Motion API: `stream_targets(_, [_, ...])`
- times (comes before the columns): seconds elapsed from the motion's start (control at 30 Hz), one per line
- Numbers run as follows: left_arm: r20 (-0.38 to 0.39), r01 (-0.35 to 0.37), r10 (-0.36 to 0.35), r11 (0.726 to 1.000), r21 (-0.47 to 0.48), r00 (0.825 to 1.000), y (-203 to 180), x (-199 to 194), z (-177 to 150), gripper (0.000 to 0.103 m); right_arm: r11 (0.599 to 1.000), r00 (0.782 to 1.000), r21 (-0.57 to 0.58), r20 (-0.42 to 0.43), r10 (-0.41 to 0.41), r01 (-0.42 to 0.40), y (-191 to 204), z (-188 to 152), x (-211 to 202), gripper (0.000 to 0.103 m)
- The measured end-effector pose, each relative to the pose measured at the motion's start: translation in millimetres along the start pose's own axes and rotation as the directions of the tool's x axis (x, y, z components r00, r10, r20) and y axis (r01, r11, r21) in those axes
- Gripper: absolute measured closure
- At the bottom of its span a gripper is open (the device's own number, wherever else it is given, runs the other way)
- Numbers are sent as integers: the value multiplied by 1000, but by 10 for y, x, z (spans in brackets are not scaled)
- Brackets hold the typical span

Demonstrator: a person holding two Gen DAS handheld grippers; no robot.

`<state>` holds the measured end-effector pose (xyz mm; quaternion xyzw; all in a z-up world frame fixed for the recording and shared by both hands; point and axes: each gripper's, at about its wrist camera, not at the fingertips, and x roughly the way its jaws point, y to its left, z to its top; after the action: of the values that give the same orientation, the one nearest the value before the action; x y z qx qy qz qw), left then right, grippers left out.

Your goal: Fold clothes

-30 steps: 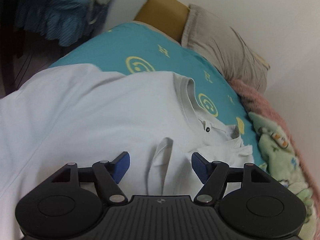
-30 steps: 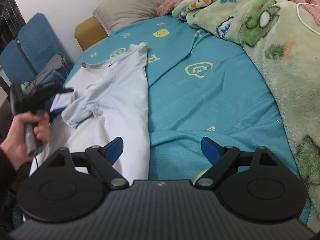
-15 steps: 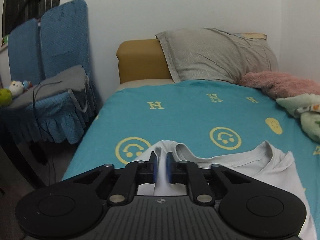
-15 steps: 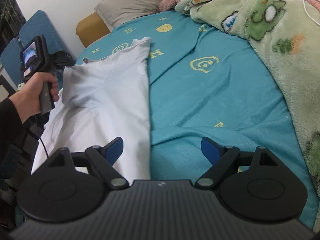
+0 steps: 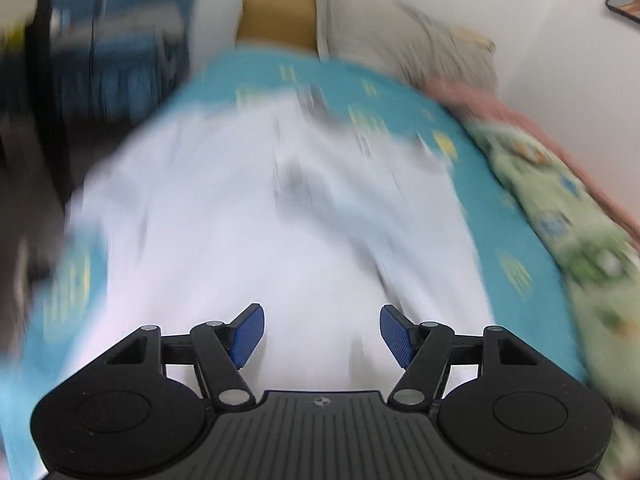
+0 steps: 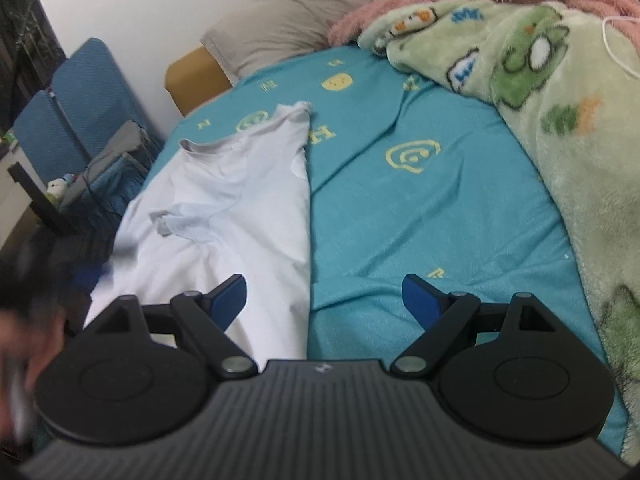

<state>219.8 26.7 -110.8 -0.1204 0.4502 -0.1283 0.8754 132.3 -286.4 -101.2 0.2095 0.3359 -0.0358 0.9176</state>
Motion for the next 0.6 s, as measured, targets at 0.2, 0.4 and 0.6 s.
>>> stream_targets(0.2, [-171,156,-156,988,-11,973,-190,-548,-1154,38,999,998,-16,52,29,-28,9,-11,-364,17])
stream_targets(0.4, [-267,152,-135,987,42,954,-300,-588,-1508,42,999,996,-11,69,54,-54,-12,-90,-743,17])
stream_targets(0.6, [-321,185,-190,982,-48,928,-156,-544,-1470,97,999,998,-5,47,50,-50,-51,-170,-887,17])
